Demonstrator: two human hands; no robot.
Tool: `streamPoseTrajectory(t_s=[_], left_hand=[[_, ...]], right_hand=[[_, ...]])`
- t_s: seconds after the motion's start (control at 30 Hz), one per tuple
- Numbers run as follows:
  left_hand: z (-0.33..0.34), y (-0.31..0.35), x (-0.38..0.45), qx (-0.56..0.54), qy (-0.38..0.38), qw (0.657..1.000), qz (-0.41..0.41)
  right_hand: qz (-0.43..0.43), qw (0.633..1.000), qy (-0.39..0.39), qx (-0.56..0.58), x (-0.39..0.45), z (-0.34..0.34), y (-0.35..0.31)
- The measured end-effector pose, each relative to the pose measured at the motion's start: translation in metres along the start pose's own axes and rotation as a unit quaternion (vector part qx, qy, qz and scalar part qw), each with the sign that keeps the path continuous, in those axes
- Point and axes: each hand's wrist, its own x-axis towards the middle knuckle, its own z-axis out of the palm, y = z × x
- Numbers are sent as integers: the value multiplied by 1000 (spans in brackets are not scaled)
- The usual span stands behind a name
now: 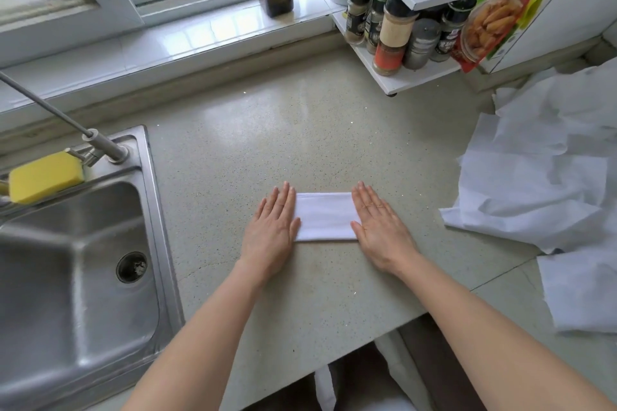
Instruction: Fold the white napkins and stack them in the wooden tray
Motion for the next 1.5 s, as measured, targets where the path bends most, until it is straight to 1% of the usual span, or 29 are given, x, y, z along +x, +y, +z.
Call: streamPoseTrajectory(t_s=[0.07,0.1,0.17,0.2,0.23,0.3,0.37,0.4,0.47,0.5,0.57,0.67,0.7,0.8,0.87,0.93,1.0,1.07,1.2,1.27,1.33,1.43,1.5], left_hand=[[-11,4,1,18,-7,1000,-18],[-17,8,5,24,2,999,-33],[-30,18,18,10,31,995,-90],[-38,22,26,0,26,992,-122],[-44,26,35,-15,3,987,-158],[-52,28,53,-47,-58,971,-227],[-54,29,61,-82,-106,958,-255],[-53,30,60,-108,-106,953,-261],[-54,31,53,-193,-60,941,-271],[-57,32,48,-239,-20,933,-270],[-70,26,23,-310,85,907,-273],[-80,7,-37,-368,206,868,-262],[-81,0,-61,-384,234,851,-272],[-80,-22,-138,-413,315,783,-341],[-78,-36,-196,-403,367,738,-398],[-71,-49,-261,-397,415,683,-450],[-57,-57,-336,-376,458,625,-509],[-36,-58,-418,-361,477,580,-553],[9,-45,-585,-324,522,492,-617],[29,-35,-656,-293,538,454,-647],[47,-25,-717,-274,542,407,-683],[75,-16,-792,-270,547,331,-720],[94,-15,-835,-275,548,279,-739]], right_hand=[[-8,1000,2,-24,-1,-13,2],[-15,999,21,-34,2,-18,1],[-36,997,47,-45,15,-29,-4],[-37,997,39,-50,24,-35,-6],[-30,998,19,-51,32,-42,-7],[3,999,-45,-25,51,-54,-5],[21,995,-99,-8,66,-63,-2],[17,993,-117,-9,72,-66,-1],[6,992,-126,17,79,-71,0],[9,991,-123,55,82,-71,2],[-5,983,-115,143,85,-73,-3],[-42,948,-111,294,75,-84,-34],[-63,939,-112,318,70,-89,-51],[-158,925,-120,324,51,-95,-126],[-215,914,-127,320,31,-86,-187],[-266,906,-129,304,-1,-69,-253],[-330,889,-129,291,-45,-43,-318],[-399,868,-130,267,-102,-11,-379],[-471,827,-174,254,-236,56,-480],[-490,809,-210,247,-301,86,-518],[-488,801,-256,232,-355,113,-549],[-457,799,-335,202,-416,151,-593],[-423,788,-399,201,-449,174,-623]])
